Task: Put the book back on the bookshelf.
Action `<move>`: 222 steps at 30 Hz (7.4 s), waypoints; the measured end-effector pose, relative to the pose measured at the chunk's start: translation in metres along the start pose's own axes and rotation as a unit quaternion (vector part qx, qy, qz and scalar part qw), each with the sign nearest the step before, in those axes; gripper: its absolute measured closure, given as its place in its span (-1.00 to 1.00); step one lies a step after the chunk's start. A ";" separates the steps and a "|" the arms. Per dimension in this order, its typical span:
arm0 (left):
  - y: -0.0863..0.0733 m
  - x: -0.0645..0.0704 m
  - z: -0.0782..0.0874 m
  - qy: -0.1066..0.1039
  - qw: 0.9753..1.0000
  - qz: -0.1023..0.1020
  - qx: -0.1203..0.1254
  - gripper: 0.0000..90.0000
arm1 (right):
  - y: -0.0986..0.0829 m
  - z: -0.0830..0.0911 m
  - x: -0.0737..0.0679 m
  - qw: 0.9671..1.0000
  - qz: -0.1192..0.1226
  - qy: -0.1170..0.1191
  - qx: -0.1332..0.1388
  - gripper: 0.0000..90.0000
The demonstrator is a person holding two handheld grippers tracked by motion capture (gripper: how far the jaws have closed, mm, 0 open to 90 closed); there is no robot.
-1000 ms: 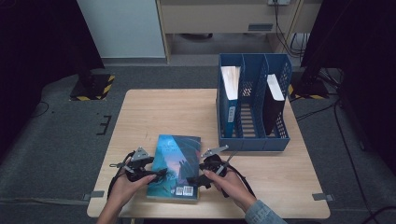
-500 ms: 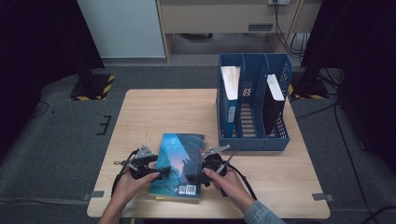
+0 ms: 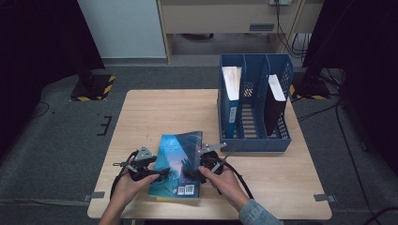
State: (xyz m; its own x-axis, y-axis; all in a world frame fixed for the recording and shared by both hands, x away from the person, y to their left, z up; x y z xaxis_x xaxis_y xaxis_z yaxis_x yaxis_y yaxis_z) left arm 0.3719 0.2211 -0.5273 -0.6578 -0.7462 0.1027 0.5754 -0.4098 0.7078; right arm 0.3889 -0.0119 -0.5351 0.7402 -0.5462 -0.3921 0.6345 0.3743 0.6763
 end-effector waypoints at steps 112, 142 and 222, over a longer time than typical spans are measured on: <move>0.113 -0.077 0.060 0.032 0.999 -0.012 0.010 0.77 | 0.150 0.029 0.004 0.996 0.046 -0.069 0.027 0.60; 0.093 -0.057 0.069 0.029 0.999 -0.032 0.005 0.78 | 0.138 0.035 -0.011 0.995 0.079 -0.064 0.020 0.53; 0.074 -0.049 0.067 0.092 0.995 -0.022 0.041 0.18 | 0.173 0.055 -0.050 0.985 0.158 -0.045 0.043 0.58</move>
State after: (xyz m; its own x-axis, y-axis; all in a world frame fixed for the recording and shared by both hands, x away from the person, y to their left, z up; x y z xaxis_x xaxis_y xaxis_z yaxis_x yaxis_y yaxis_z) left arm 0.4138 0.2632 -0.4331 -0.5777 -0.8145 -0.0535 0.5014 -0.4058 0.7642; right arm 0.4494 0.0396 -0.3641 0.8721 -0.4792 -0.0990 0.3519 0.4736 0.8074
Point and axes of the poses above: each handheld gripper's, and its own axes: z roughly backward along the jaws, y roughly out of its top, x roughly to its right, the point moved 3 cm from there along -z, roughly forward along the jaws, and after that the axes turned 2 degrees about -x, right-handed, at the moved point
